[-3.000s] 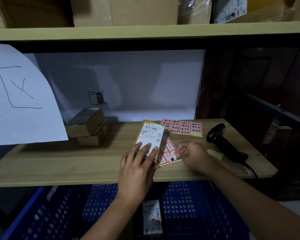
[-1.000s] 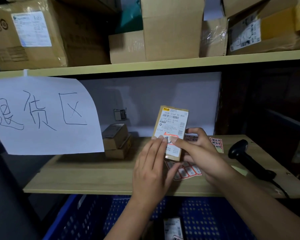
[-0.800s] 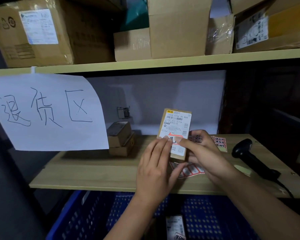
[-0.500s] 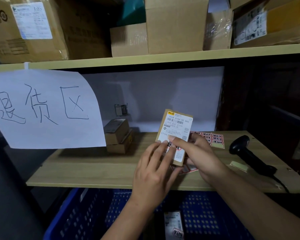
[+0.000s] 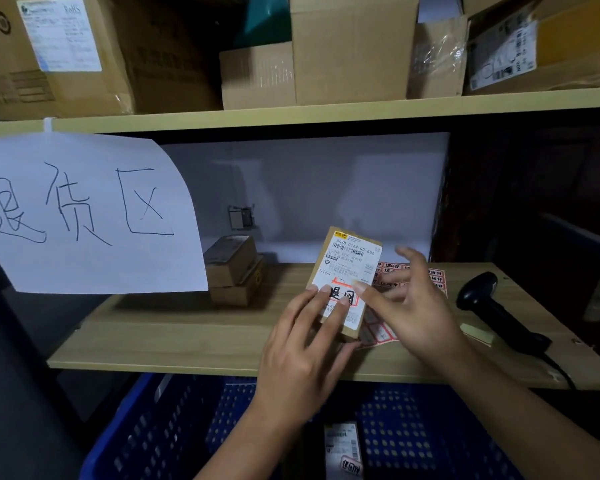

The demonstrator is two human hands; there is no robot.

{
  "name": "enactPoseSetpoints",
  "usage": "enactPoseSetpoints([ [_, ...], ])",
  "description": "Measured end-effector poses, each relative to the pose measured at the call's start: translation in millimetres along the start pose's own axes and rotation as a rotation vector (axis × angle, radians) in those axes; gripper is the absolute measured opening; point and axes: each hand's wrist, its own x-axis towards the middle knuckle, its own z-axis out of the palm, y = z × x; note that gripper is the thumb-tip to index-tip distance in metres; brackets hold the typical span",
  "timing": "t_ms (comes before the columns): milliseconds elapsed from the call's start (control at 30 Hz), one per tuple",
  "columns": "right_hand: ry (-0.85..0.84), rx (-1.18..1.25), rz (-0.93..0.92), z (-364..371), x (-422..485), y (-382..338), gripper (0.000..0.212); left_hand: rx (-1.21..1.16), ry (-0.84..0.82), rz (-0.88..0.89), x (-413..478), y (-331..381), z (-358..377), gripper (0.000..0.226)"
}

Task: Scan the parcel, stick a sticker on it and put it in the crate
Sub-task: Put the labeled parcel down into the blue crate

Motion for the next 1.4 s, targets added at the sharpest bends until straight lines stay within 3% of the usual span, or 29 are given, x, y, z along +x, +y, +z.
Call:
enactPoseSetpoints([
  [67,0.105,-0.236,-0.295,-4.8,-5.3,7.7,0.072,-0.034,-0.016,-0.023,-3.6,2.6,-0.4,0.053],
  [133,0.06,-0.28,-0.455,-6.4,-11.0,10.6,0.047,-0.074,-0.025,-0.047,-6.9,6.1,-1.9,0.053],
  [233,-0.027,-0.261,-0.503,-2.7,-24.2,15.9,0.029,-0.135,-0.056,-0.08,-15.6,12.5,-8.0,0.054],
  [533,-0.167,-0.246,-0.471,-16.1,-108.5,38.5,0.027,-0.337,-0.201,-0.167,-67.3,46.5,-63.1,0.061],
  [700,-0.309,-0.18,-0.366,-17.0,-146.2,59.3,0.031,-0.416,-0.323,-0.208,-95.0,53.2,-80.3,0.065],
  [933,-0.67,-0.255,-0.1,16.1,-101.9,105.5,0.039,-0.481,-0.682,-0.55,-88.0,23.6,-24.8,0.058],
  [1000,-0.725,-0.298,0.052,34.5,-66.1,118.7,0.037,-0.459,-0.818,-0.564,-73.6,6.0,10.5,0.054],
  [1167,-0.777,-0.292,0.341,79.3,13.3,148.0,0.008,-0.256,-1.064,-0.54,-35.1,-31.6,98.6,0.041],
  [1267,-0.843,-0.333,0.357,101.7,-9.8,169.3,0.009,-0.176,-1.193,-0.462,-63.3,-30.5,126.1,0.049],
  [1400,-0.876,-0.294,0.347,124.7,-51.5,201.4,0.031,-0.122,-1.266,-0.457,-107.4,-14.9,130.2,0.034],
])
